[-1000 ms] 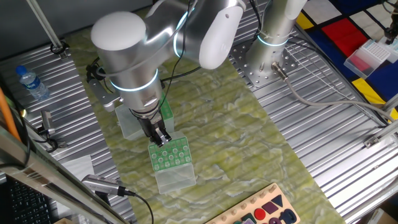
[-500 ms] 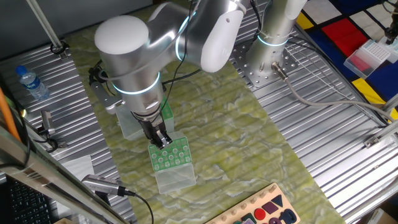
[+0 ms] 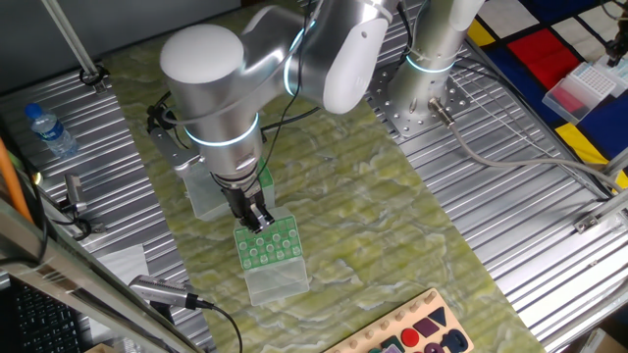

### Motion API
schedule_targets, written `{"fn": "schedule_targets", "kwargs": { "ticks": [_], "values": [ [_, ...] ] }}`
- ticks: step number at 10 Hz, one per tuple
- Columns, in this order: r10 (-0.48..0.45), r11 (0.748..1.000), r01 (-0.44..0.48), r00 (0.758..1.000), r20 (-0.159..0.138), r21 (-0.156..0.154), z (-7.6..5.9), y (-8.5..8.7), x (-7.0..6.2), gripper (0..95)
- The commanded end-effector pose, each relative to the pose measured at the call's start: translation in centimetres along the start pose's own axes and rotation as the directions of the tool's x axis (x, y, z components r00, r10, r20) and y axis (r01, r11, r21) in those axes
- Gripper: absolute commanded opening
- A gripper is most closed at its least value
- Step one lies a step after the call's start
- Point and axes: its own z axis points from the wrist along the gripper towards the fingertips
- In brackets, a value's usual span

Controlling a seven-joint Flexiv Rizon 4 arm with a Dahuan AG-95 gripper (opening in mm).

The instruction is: Transfer all large pipette tips from one holder to another

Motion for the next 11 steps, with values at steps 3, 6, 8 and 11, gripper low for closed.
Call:
{"fn": "schedule_targets", "kwargs": {
  "ticks": [3,6,8,11],
  "values": [
    [-0.007,1.0,0.007,1.0,0.01,0.001,0.3,-0.2,0.1,0.0],
    [-0.017,1.0,0.017,1.0,0.008,0.004,0.5,-0.3,0.3,0.0],
    [-0.031,0.999,0.031,0.999,0.007,0.009,0.6,-0.5,0.5,0.0],
    [-0.132,0.99,0.133,0.991,-0.022,0.036,0.8,-1.1,1.3,0.0]
  ]
}}
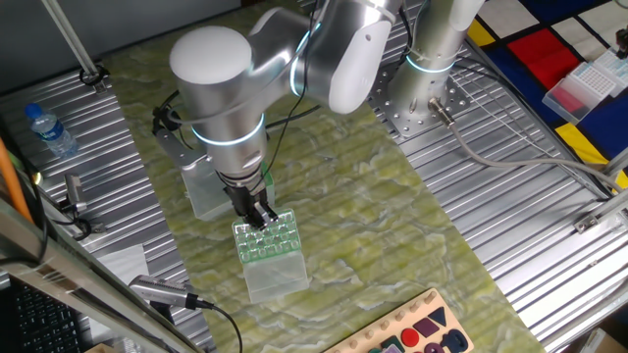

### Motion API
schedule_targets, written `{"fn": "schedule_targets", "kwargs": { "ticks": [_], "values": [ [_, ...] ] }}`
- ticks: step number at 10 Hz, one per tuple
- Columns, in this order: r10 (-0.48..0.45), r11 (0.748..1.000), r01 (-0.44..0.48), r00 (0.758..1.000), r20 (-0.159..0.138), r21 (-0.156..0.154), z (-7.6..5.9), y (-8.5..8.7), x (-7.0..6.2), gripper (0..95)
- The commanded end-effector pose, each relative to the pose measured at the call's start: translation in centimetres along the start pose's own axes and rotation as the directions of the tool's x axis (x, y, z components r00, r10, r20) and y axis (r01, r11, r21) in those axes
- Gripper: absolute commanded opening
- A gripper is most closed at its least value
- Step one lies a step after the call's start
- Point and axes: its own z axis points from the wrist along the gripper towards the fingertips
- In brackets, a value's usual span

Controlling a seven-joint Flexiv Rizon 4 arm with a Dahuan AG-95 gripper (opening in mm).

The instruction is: Transfer all large pipette tips from one holder to another

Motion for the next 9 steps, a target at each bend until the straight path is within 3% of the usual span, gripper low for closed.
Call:
{"fn": "schedule_targets", "kwargs": {
  "ticks": [1,2,5,8,9],
  "values": [
    [-0.111,0.993,0.112,0.993,-0.028,0.033,0.1,-0.7,0.7,0.0],
    [-0.148,0.988,0.15,0.988,-0.037,0.045,0.1,-1.0,1.1,0.0],
    [-0.294,0.949,0.302,0.951,-0.099,0.087,-1.4,-2.6,1.9,0.0],
    [-0.373,0.92,0.382,0.922,-0.109,0.088,-1.9,-4.4,3.4,0.0],
    [-0.372,0.92,0.382,0.922,-0.109,0.088,-1.9,-4.4,3.5,0.0]
  ]
}}
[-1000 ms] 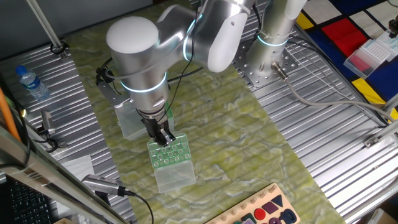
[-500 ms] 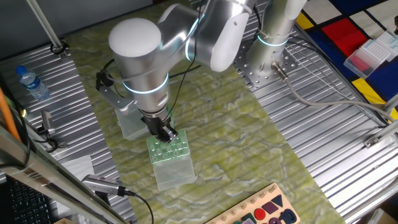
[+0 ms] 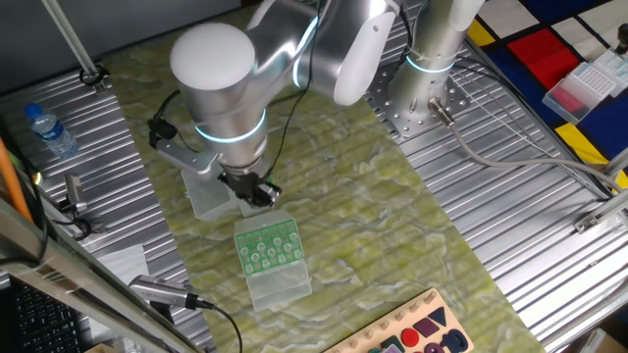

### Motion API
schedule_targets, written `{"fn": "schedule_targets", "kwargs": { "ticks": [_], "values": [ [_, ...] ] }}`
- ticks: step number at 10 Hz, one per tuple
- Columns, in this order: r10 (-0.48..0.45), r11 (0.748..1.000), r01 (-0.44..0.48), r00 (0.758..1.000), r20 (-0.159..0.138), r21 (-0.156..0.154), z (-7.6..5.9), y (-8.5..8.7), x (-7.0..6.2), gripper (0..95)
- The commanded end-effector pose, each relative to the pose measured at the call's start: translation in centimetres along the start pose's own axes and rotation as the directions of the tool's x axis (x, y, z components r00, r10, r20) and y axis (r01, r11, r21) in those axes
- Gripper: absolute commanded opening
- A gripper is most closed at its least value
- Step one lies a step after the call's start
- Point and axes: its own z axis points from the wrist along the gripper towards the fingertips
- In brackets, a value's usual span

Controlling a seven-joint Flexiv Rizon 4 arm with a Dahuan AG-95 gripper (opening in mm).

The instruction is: Transfer all large pipette tips from one holder to another

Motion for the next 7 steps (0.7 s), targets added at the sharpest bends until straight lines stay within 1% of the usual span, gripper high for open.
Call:
{"fn": "schedule_targets", "kwargs": {
  "ticks": [1,3,4,6,7],
  "values": [
    [-0.034,0.999,0.034,0.999,-0.001,0.009,-0.3,-0.5,0.9,0.0],
    [-0.022,1.0,0.022,1.0,0.001,0.012,-0.4,-0.5,0.7,0.0],
    [-0.011,1.0,0.011,1.0,0.006,0.005,-0.3,-0.5,0.5,0.0],
    [0.018,1.0,-0.018,1.0,0.005,-0.003,-0.7,-0.2,-0.6,0.0],
    [0.07,0.998,-0.07,0.998,-0.004,-0.009,-1.0,0.5,-1.9,0.0]
  ]
}}
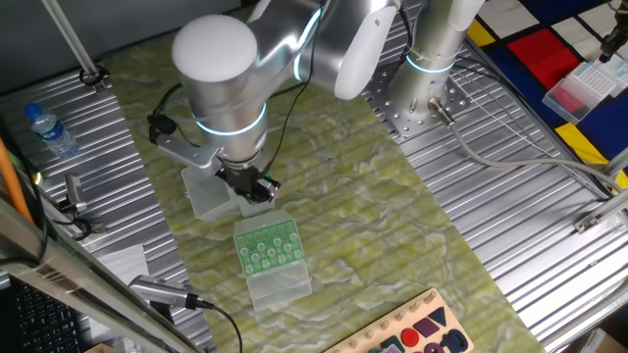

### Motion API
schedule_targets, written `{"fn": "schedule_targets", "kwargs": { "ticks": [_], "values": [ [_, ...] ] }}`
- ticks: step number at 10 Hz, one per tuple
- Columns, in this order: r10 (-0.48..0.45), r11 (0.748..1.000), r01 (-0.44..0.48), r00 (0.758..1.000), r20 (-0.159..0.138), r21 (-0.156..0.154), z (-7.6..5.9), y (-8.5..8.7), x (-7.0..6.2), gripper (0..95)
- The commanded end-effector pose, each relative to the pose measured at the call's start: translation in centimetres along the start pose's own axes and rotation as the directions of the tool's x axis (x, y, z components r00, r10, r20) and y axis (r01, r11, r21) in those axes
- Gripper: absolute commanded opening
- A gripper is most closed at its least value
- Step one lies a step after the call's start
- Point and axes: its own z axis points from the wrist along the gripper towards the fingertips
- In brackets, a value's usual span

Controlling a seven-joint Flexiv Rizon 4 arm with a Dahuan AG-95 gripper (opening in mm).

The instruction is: Transfer all large pipette tips from one holder to another

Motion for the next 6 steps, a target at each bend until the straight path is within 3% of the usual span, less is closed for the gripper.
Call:
{"fn": "schedule_targets", "kwargs": {
  "ticks": [1,3,4,6],
  "values": [
    [0.071,0.997,-0.071,0.997,-0.017,-0.01,-0.5,0.9,-1.5,0.0],
    [0.155,0.987,-0.156,0.988,-0.02,-0.043,-1.1,2.0,-2.5,0.0],
    [0.211,0.974,-0.212,0.977,-0.013,-0.076,-0.9,2.6,-2.8,0.0],
    [0.253,0.964,-0.254,0.967,-0.019,-0.075,-0.8,3.6,-3.5,0.0]
  ]
}}
